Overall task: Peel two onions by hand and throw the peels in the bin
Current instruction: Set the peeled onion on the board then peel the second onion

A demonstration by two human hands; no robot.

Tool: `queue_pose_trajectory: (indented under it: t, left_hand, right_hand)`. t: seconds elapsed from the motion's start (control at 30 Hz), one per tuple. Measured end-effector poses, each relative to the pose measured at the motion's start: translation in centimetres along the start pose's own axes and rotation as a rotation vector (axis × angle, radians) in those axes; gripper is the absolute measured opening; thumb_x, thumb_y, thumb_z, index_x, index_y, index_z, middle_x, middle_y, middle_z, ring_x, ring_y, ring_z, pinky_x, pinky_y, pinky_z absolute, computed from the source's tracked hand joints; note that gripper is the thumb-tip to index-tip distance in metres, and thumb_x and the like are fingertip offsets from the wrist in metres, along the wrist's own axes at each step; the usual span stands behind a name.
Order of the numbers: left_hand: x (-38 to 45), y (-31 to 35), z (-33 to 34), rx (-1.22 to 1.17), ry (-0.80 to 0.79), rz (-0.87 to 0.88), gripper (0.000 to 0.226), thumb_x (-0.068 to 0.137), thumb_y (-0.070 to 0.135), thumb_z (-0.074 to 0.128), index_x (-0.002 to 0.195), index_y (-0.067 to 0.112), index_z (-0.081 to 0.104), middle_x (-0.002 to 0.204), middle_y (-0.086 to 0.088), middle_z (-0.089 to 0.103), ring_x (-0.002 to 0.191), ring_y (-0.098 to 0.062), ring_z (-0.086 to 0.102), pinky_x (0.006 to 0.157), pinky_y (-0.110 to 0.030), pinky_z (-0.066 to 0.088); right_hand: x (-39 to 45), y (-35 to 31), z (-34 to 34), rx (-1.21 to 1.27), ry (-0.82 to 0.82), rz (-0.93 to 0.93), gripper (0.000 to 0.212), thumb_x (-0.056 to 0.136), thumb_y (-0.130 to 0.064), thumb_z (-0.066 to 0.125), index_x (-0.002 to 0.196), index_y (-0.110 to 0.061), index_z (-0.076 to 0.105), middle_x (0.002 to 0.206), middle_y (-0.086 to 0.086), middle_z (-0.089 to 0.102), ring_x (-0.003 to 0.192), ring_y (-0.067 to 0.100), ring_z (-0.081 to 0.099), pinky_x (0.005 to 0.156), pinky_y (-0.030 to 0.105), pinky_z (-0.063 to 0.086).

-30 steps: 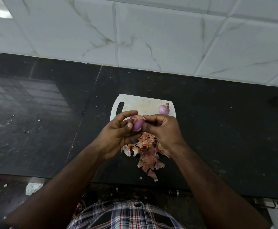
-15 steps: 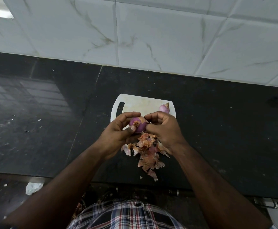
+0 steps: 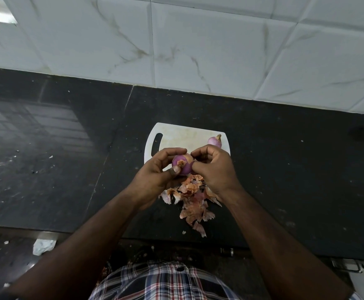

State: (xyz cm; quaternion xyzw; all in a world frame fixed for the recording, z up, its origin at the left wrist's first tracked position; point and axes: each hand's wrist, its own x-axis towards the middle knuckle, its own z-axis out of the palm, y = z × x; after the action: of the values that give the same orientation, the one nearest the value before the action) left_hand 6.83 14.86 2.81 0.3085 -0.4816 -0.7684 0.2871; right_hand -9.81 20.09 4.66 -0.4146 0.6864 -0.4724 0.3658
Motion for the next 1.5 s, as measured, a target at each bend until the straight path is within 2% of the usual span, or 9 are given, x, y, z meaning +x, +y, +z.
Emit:
queue_pose_trajectory:
  t: [0.13, 0.23, 0.4, 0.5, 0.6, 0.8, 0.97, 1.2, 1.5]
  left_hand:
    - [0.0, 0.0, -0.1, -0.099, -0.008, -0.033, 0.043, 0.087, 0.01, 0.062, 0.13, 0.015, 0.059, 0.136, -0.016, 0.058, 0.11, -0.031, 0.067, 0.088, -0.04, 0.06]
    - [0.1, 0.0, -0.5, -0.111, 0.005, -0.065, 0.045, 0.088, 0.011, 0.062, 0.132, 0.019, 0.059, 0.135, -0.016, 0.058, 0.114, -0.035, 0.065, 0.096, -0.048, 0.056]
    - [0.3, 0.0, -0.7, 0.054, 0.086, -0.057, 0.051, 0.076, 0.009, 0.074, 0.125, 0.019, 0.065, 0.128, -0.021, 0.061, 0.107, -0.033, 0.069, 0.087, -0.046, 0.059]
    - [0.3, -0.3, -0.5, 0.024, 0.11, -0.062, 0.047, 0.077, 0.011, 0.075, 0.123, 0.02, 0.064, 0.126, -0.021, 0.062, 0.109, -0.042, 0.067, 0.093, -0.058, 0.055]
    - [0.3, -0.4, -0.3, -0.074, 0.124, -0.084, 0.045, 0.083, 0.007, 0.069, 0.126, 0.018, 0.06, 0.126, -0.023, 0.061, 0.107, -0.041, 0.068, 0.096, -0.053, 0.055]
    - [0.4, 0.5, -0.6, -0.252, 0.113, -0.098, 0.04, 0.102, 0.004, 0.048, 0.136, 0.023, 0.057, 0.128, -0.026, 0.061, 0.117, -0.04, 0.065, 0.098, -0.05, 0.054]
    - [0.4, 0.7, -0.5, -0.171, 0.108, -0.101, 0.041, 0.095, 0.003, 0.056, 0.131, 0.021, 0.061, 0.117, -0.017, 0.066, 0.101, -0.027, 0.07, 0.085, -0.041, 0.06]
    - [0.5, 0.7, -0.4, -0.089, 0.081, -0.066, 0.051, 0.077, 0.005, 0.069, 0.126, 0.018, 0.062, 0.111, -0.015, 0.069, 0.1, -0.027, 0.068, 0.088, -0.035, 0.059]
    - [0.4, 0.2, -0.2, -0.019, 0.07, -0.016, 0.047, 0.085, -0.01, 0.064, 0.124, 0.017, 0.06, 0.106, -0.015, 0.071, 0.09, -0.022, 0.068, 0.079, -0.032, 0.058]
  right_hand:
    - [0.1, -0.1, -0.2, 0.074, -0.011, 0.041, 0.022, 0.083, 0.004, 0.063, 0.097, -0.011, 0.071, 0.091, 0.005, 0.073, 0.088, 0.019, 0.072, 0.082, 0.043, 0.062]
    - [-0.1, 0.1, -0.5, 0.202, -0.051, 0.094, 0.024, 0.084, 0.006, 0.065, 0.101, -0.009, 0.071, 0.096, 0.009, 0.075, 0.092, 0.023, 0.073, 0.085, 0.043, 0.061]
    - [-0.2, 0.3, 0.0, 0.087, 0.002, 0.051, 0.028, 0.076, -0.001, 0.075, 0.099, -0.018, 0.073, 0.093, 0.002, 0.074, 0.091, 0.018, 0.072, 0.079, 0.04, 0.062]
    - [-0.1, 0.4, 0.2, 0.045, 0.041, 0.053, 0.031, 0.074, -0.001, 0.072, 0.097, -0.021, 0.072, 0.085, 0.001, 0.071, 0.083, 0.022, 0.071, 0.074, 0.044, 0.063]
    - [-0.1, 0.8, 0.4, 0.025, 0.068, 0.061, 0.031, 0.073, -0.001, 0.072, 0.096, -0.021, 0.071, 0.078, 0.003, 0.068, 0.078, 0.027, 0.07, 0.073, 0.048, 0.062]
    - [-0.5, 2.1, 0.5, -0.105, 0.019, 0.064, 0.027, 0.078, -0.003, 0.074, 0.099, -0.02, 0.074, 0.085, -0.004, 0.073, 0.082, 0.011, 0.071, 0.08, 0.044, 0.061]
    - [-0.2, 1.2, -0.3, -0.057, -0.055, 0.031, 0.026, 0.087, -0.025, 0.075, 0.112, -0.018, 0.074, 0.1, -0.007, 0.076, 0.096, 0.006, 0.071, 0.089, 0.038, 0.059]
    - [0.1, 0.0, -0.1, -0.018, -0.132, 0.032, 0.047, 0.063, -0.044, 0.074, 0.105, -0.023, 0.076, 0.096, -0.008, 0.077, 0.096, 0.011, 0.072, 0.089, 0.041, 0.059]
    - [0.3, 0.3, 0.9, -0.083, -0.046, 0.021, 0.023, 0.074, -0.022, 0.075, 0.096, -0.02, 0.07, 0.088, -0.005, 0.074, 0.085, 0.011, 0.071, 0.077, 0.041, 0.062]
